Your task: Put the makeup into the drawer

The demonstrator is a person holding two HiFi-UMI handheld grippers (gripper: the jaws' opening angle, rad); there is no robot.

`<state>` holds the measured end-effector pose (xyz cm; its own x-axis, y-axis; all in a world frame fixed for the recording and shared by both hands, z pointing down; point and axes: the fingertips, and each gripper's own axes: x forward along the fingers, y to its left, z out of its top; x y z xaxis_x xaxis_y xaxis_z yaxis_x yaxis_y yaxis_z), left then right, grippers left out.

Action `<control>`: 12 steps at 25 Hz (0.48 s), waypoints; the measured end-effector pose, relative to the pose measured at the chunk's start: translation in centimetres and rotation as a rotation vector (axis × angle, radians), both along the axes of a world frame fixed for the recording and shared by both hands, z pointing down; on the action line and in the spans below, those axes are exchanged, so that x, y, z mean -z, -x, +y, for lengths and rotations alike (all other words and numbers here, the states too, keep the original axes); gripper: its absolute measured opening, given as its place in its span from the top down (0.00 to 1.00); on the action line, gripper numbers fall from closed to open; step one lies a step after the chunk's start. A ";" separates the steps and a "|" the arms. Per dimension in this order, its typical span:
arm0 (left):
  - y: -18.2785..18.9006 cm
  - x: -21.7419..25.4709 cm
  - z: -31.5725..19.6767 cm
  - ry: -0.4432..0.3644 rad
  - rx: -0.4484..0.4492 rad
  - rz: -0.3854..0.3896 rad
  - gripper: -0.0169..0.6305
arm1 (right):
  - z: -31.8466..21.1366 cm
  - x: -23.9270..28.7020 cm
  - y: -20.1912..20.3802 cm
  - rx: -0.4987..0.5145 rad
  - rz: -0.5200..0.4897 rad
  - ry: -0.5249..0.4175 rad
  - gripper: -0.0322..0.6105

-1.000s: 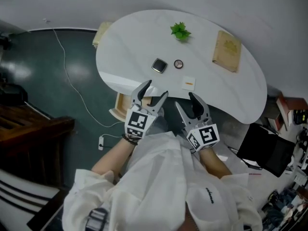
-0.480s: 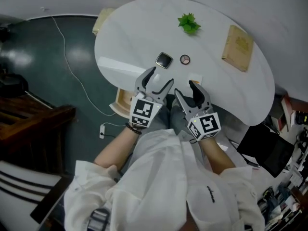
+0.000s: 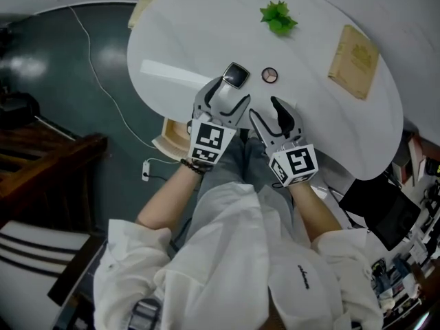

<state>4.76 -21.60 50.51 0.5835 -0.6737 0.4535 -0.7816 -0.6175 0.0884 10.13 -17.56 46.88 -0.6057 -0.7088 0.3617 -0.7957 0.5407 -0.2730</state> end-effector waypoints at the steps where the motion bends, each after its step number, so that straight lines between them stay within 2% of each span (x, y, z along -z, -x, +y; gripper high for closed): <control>1: 0.0 -0.7 -0.3 0.004 -0.002 -0.009 0.48 | -0.1 -0.6 0.1 0.003 -0.001 0.005 0.53; 12: -0.3 -7.2 -2.5 0.090 0.009 -0.064 0.43 | -1.2 -5.1 0.6 0.005 -0.006 0.058 0.52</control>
<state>5.08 -24.06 57.73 0.5454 -0.6341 0.5481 -0.7932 -0.6019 0.0930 9.57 -18.80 51.94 -0.6117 -0.6834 0.3984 -0.7911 0.5281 -0.3088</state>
